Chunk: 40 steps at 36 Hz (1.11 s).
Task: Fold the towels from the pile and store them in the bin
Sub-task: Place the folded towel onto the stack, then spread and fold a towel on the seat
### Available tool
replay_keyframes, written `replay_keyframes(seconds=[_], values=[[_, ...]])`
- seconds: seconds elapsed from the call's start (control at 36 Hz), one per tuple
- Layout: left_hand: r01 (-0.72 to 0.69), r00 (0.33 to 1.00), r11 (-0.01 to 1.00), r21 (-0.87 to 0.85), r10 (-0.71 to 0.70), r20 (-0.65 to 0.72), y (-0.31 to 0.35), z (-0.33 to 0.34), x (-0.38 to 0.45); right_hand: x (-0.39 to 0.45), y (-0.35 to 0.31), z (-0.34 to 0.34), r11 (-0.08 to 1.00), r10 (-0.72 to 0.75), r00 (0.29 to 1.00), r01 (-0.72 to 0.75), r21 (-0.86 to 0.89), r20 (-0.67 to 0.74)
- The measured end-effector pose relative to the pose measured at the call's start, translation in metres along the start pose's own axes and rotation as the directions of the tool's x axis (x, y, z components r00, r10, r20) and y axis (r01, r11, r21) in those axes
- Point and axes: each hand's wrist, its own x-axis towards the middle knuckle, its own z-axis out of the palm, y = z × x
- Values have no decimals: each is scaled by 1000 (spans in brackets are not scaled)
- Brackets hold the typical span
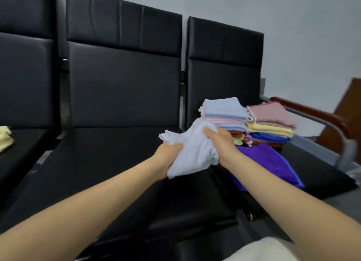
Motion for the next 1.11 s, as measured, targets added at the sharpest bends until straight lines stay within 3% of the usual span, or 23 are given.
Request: replay_keyframes(seconds=[0.17,0.25,0.33,0.39,0.44,0.5,0.56,0.61,0.67,0.72,0.81,0.94,1.11], values=[[-160,978,973,-166,179,109,32,94,28,8,-16,-115,978,-146,963,107,-178,-227],[-213,952,968,-130,236,196,35,141,42,15,0,-171,951,-119,951,26,-310,-286],[-193,953,975,112,159,258,15,169,59,20,30,-204,865,66,965,-182,-468,-254],[-152,962,918,367,51,269,-3,182,66,18,56,-213,740,273,927,-373,-559,-256],[-138,960,885,444,8,281,-14,190,67,16,75,-217,659,324,896,-444,-607,-304],[-154,960,878,454,23,280,-14,187,62,13,78,-213,572,186,911,-405,-713,-368],[-183,966,858,480,67,249,-11,174,60,13,71,-203,490,-58,924,-303,-817,-377],[-189,975,869,457,113,190,-7,152,58,12,59,-187,514,-274,906,-145,-846,-322],[-134,986,937,321,94,138,-1,125,55,12,47,-162,636,-379,895,66,-769,-235],[-11,992,990,143,-7,123,11,91,43,10,33,-127,816,-304,942,183,-548,-140],[-16,999,996,87,11,52,18,31,30,3,17,-53,974,-105,993,114,-194,56],[-169,951,941,293,234,-204,17,-84,12,-15,8,84,1000,1,944,-9,22,331],[-80,813,961,264,216,-541,2,-228,-15,-42,-6,222,1000,-11,849,-2,24,529]])
